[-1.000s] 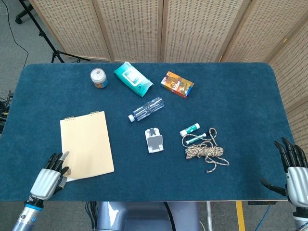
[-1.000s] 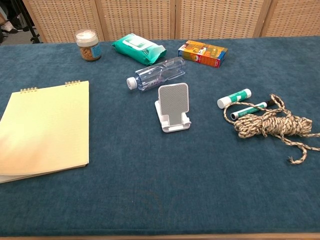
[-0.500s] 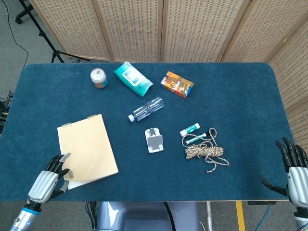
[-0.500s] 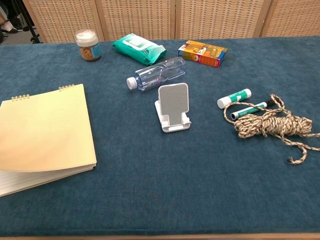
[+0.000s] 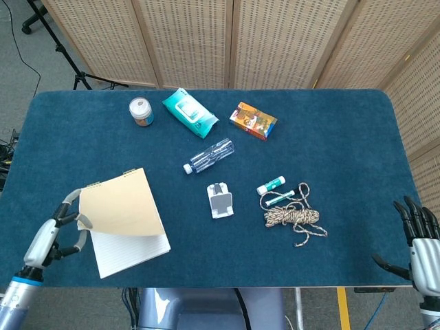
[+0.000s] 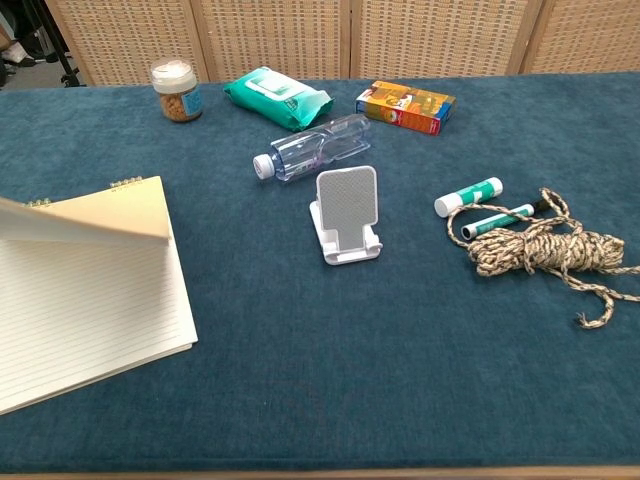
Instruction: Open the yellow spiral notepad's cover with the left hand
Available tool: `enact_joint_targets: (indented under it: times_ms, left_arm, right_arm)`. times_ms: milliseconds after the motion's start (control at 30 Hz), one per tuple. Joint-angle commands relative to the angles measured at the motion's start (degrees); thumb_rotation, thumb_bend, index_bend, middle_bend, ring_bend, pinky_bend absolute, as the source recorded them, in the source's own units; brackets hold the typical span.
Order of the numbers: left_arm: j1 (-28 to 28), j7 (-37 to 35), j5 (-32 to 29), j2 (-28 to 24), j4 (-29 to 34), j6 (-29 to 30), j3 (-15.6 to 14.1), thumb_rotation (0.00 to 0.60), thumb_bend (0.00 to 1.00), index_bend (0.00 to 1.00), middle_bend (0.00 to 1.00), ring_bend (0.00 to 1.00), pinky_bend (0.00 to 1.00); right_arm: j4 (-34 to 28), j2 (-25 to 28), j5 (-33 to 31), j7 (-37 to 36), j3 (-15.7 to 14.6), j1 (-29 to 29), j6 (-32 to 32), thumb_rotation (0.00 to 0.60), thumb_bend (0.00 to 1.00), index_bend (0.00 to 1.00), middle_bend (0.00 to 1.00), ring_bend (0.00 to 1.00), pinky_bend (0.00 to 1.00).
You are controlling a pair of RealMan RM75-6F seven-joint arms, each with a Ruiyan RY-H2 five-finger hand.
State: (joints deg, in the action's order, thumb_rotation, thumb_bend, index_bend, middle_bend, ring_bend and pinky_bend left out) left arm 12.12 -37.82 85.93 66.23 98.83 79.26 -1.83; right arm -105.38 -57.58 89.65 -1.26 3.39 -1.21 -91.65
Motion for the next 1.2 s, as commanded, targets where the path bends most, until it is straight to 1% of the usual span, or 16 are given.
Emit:
enact_joint_targets:
  times_ms: [33, 67, 100, 200, 367, 567, 667, 733, 833, 933, 1100, 1133, 1167, 1200]
  left_arm:
    - [3.6, -13.7, -17.6, -5.2, 7.7, -8.6, 9.3, 0.6, 0.69, 0.85, 0.0, 0.0, 0.0]
    - [4.0, -14.0, -20.0, -5.3, 7.7, -9.5, 10.6, 0.6, 0.7, 0.85, 0.0, 0.0, 0.0]
    - [4.7, -13.3, -24.6, -4.7, 6.7, -9.8, 13.0, 0.6, 0.7, 0.85, 0.0, 0.0, 0.0]
    - [6.5, -10.0, -32.1, -2.5, 4.5, -10.4, 16.9, 0.6, 0.71, 0.86, 0.0, 0.0, 0.0]
    - [8.9, -4.8, -37.5, -0.2, 0.5, -11.7, 20.1, 0.6, 0.71, 0.86, 0.0, 0.0, 0.0]
    - [13.3, 0.7, -43.6, 2.1, -5.4, -15.4, 24.7, 0.6, 0.71, 0.86, 0.0, 0.0, 0.0]
    - [16.1, 4.6, -46.5, 3.6, -9.1, -16.8, 26.3, 0.6, 0.71, 0.86, 0.0, 0.0, 0.0]
    - [18.4, 7.8, -49.7, 5.2, -12.3, -17.9, 27.6, 0.6, 0.71, 0.86, 0.0, 0.0, 0.0]
    - [22.2, 13.2, -53.5, 8.5, -19.6, -19.3, 28.9, 0.6, 0.71, 0.86, 0.0, 0.0, 0.0]
    - [24.1, 15.6, -55.3, 11.4, -25.3, -19.5, 29.9, 0.6, 0.71, 0.86, 0.0, 0.0, 0.0]
    - [26.0, 19.4, -56.3, 15.7, -34.2, -18.9, 30.6, 0.6, 0.71, 0.85, 0.0, 0.0, 0.0]
    - [26.3, 19.8, -56.3, 16.5, -35.8, -19.4, 30.6, 0.6, 0.7, 0.84, 0.0, 0.0, 0.0]
    - [26.6, 20.5, -56.5, 17.2, -37.3, -20.1, 30.6, 0.6, 0.69, 0.77, 0.0, 0.0, 0.0]
    - [26.8, 21.1, -56.7, 17.6, -38.3, -20.7, 30.5, 0.6, 0.67, 0.67, 0.0, 0.0, 0.0]
  right_arm:
    - [0.0, -0.1, 0.0, 0.2, -0.1, 0.1, 0.1, 0.6, 0.0, 0.0, 0.0, 0.0, 0.0]
    - [0.0, -0.2, 0.0, 0.3, -0.1, 0.1, 0.1, 0.6, 0.0, 0.0, 0.0, 0.0, 0.0]
    - [0.1, -0.2, -0.1, 0.5, 0.0, 0.1, 0.2, 0.6, 0.0, 0.0, 0.0, 0.0, 0.0]
    - [0.1, -0.4, -0.3, 0.7, 0.0, 0.2, 0.3, 0.6, 0.0, 0.0, 0.0, 0.0, 0.0]
    - [0.2, -0.5, -0.6, 1.0, 0.1, 0.3, 0.6, 0.6, 0.0, 0.0, 0.0, 0.0, 0.0]
    - [0.5, -0.9, -1.4, 1.6, 0.4, 0.6, 1.1, 0.6, 0.0, 0.0, 0.0, 0.0, 0.0]
    - [0.7, -1.2, -2.1, 2.1, 0.6, 0.8, 1.6, 0.6, 0.0, 0.0, 0.0, 0.0, 0.0]
    - [1.0, -1.4, -2.9, 2.5, 0.9, 1.0, 2.0, 0.6, 0.0, 0.0, 0.0, 0.0, 0.0]
    - [1.3, -1.9, -4.1, 3.2, 1.3, 1.5, 2.8, 0.6, 0.0, 0.0, 0.0, 0.0, 0.0]
    - [1.6, -2.3, -5.0, 3.8, 1.6, 1.9, 3.5, 0.6, 0.0, 0.0, 0.0, 0.0, 0.0]
    - [1.6, -2.6, -5.1, 4.3, 1.3, 2.1, 4.1, 0.6, 0.0, 0.0, 0.0, 0.0, 0.0]
    - [1.7, -2.6, -5.0, 4.3, 1.3, 2.1, 4.1, 0.6, 0.0, 0.0, 0.0, 0.0, 0.0]
    - [1.7, -2.6, -5.0, 4.4, 1.2, 2.1, 4.1, 0.6, 0.0, 0.0, 0.0, 0.0, 0.0]
    - [1.7, -2.7, -5.0, 4.5, 1.2, 2.1, 4.2, 0.6, 0.0, 0.0, 0.0, 0.0, 0.0]
